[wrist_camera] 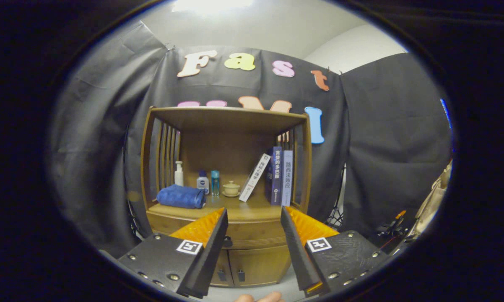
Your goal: Pull open the drawer, take out the items inside it, and place them on the countertop above the cabinet.
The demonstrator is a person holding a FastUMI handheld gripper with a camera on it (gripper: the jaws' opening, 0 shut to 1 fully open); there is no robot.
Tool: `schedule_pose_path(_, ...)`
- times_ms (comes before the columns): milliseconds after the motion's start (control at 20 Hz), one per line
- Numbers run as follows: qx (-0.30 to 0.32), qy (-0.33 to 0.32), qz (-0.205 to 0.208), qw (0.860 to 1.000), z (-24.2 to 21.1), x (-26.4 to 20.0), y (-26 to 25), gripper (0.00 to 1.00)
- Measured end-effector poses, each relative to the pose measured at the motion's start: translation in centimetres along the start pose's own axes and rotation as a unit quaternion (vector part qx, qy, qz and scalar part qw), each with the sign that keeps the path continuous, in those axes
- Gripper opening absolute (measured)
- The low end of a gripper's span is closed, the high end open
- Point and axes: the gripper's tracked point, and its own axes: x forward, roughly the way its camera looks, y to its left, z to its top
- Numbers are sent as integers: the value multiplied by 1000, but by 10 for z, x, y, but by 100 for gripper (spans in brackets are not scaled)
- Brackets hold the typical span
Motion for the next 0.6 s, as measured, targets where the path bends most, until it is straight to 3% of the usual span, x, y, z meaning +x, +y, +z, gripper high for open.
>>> schedule_pose_path(200,1,-18,25,1000,1,24,17,81)
schedule_pose_path(450,-27,-29,3,999,1,60,25,84)
schedule_pose_path(600,-15,-15,14,1000,-7,85,38,86)
